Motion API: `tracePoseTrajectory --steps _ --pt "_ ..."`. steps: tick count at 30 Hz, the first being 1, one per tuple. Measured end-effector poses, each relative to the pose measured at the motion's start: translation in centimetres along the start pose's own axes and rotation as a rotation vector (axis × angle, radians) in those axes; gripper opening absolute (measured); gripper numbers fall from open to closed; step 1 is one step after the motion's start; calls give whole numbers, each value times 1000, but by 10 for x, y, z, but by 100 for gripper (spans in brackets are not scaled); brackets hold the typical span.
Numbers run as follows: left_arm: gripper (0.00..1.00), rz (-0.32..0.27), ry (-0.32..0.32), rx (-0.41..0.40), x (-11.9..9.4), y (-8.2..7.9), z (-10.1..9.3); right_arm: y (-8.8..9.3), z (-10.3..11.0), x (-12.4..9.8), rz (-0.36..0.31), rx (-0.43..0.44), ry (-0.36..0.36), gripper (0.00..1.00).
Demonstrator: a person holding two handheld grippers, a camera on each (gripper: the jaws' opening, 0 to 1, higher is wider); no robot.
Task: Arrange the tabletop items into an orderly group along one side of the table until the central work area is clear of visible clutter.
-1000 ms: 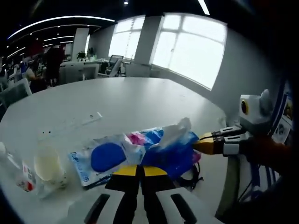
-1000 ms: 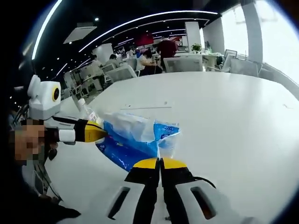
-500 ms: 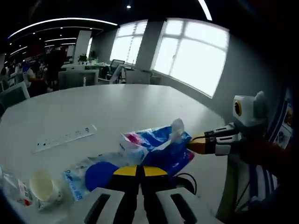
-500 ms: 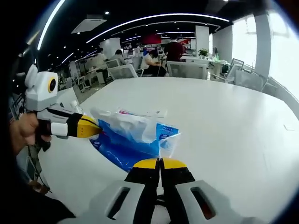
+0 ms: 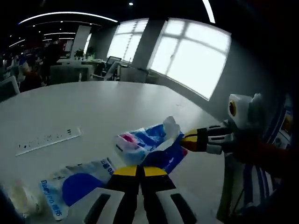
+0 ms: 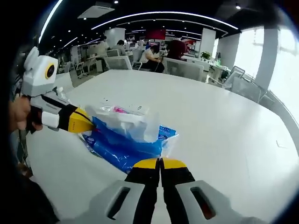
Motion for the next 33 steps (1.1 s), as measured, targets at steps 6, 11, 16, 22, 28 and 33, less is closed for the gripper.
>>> tracePoseTrajectory --steps 6,11,16,22,28,33 --pt "0 28 11 33 21 3 -6 12 -18 9 -4 9 19 0" --pt "0 69 21 60 40 13 -8 18 -27 18 0 1 47 0" --pt "0 107 25 85 57 22 -6 31 -33 32 16 13 64 0" --pt "0 152 23 81 78 28 3 44 -38 50 40 30 67 0" --pt "0 186 25 77 91 34 7 52 -44 61 66 34 59 0" --pt "0 217 30 70 102 41 6 58 -52 72 88 33 52 0"
Point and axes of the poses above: the point that each gripper's makers call its tool centre point, and the gripper's own axes: x roughly forward along the fingers, z roughly to its left, y roughly out of its underside, the point moved 7 cm from there along -x, roughly backward along the fingers, and after that the axes turned 10 degrees about -y, right-handed, at the moved point
